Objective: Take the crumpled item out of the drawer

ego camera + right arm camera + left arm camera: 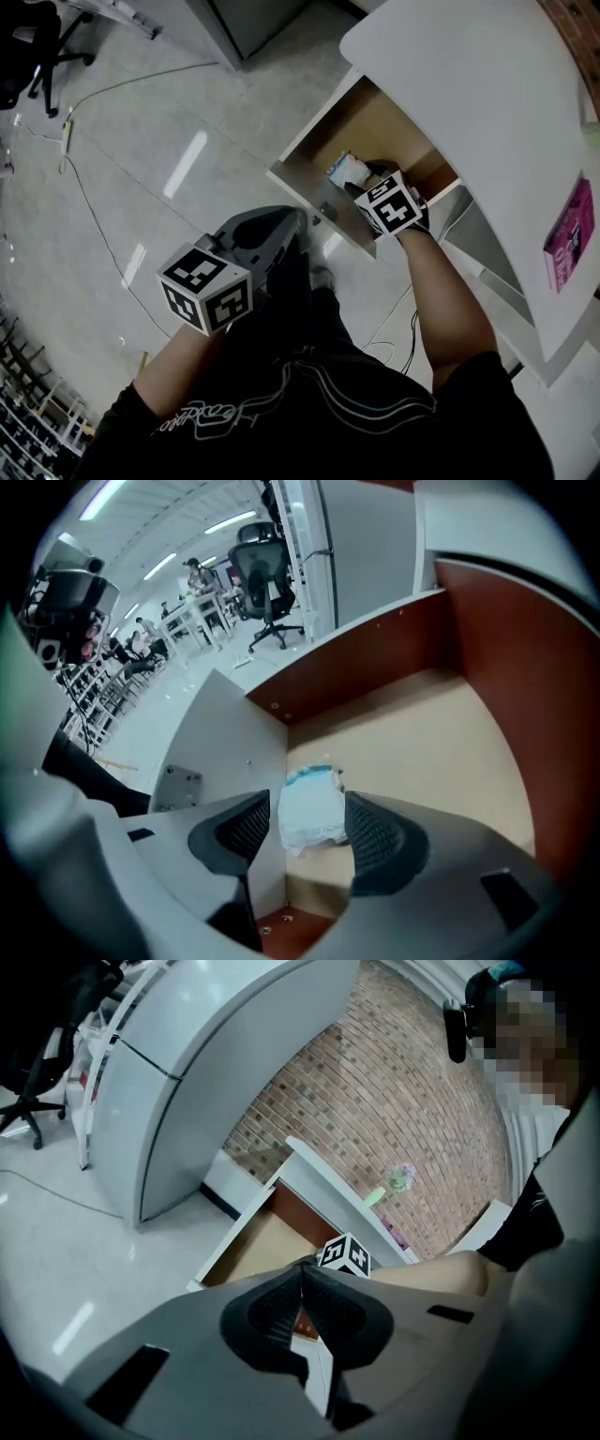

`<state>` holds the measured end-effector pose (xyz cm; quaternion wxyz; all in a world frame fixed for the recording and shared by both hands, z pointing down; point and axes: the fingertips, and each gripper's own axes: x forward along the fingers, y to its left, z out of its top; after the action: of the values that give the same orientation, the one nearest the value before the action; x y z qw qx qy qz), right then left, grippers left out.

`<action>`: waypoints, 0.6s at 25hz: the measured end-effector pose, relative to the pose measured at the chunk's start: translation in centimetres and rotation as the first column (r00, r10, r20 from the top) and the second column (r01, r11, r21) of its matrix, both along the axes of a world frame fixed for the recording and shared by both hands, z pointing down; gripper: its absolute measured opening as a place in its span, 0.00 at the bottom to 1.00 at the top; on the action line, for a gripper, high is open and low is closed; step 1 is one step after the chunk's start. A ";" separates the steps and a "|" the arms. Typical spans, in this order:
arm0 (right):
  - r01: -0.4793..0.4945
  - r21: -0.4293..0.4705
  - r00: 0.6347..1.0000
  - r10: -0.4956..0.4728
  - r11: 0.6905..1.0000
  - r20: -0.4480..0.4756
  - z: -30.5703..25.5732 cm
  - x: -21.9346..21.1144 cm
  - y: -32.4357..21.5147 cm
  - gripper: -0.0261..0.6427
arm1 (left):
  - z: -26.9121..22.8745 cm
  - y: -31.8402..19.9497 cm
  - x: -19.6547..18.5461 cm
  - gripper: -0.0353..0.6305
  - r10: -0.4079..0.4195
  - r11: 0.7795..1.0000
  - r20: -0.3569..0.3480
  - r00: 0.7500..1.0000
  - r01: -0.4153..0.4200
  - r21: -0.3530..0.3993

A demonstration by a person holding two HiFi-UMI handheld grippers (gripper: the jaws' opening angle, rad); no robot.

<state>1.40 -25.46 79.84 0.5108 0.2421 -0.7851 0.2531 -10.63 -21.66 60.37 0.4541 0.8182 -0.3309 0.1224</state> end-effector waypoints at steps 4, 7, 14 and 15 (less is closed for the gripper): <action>0.021 -0.021 0.998 -0.023 1.000 -0.063 2.5 0.6 -0.3 0.39 | 2.7 0.3 -0.3 0.09 0.001 0.999 0.010 1.000 0.000 -0.049; 0.020 -0.033 0.996 -0.023 0.999 -0.089 3.9 0.8 -0.8 0.39 | 4.0 0.1 -0.6 0.09 -0.005 0.998 0.014 1.000 0.006 -0.065; 0.017 -0.069 0.993 -0.025 0.998 -0.119 5.3 1.3 -0.5 0.38 | 5.2 -0.4 -1.3 0.09 -0.013 0.997 0.026 1.000 0.015 -0.071; 0.021 -0.072 0.992 -0.030 0.997 -0.120 5.3 1.2 -0.4 0.35 | 5.2 -0.3 -1.3 0.09 -0.009 0.998 0.029 1.000 0.011 -0.067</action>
<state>2.63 -25.88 85.18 0.5689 0.2289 -0.7463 0.2588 -11.93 -21.99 65.60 0.4773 0.7989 -0.3370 0.1429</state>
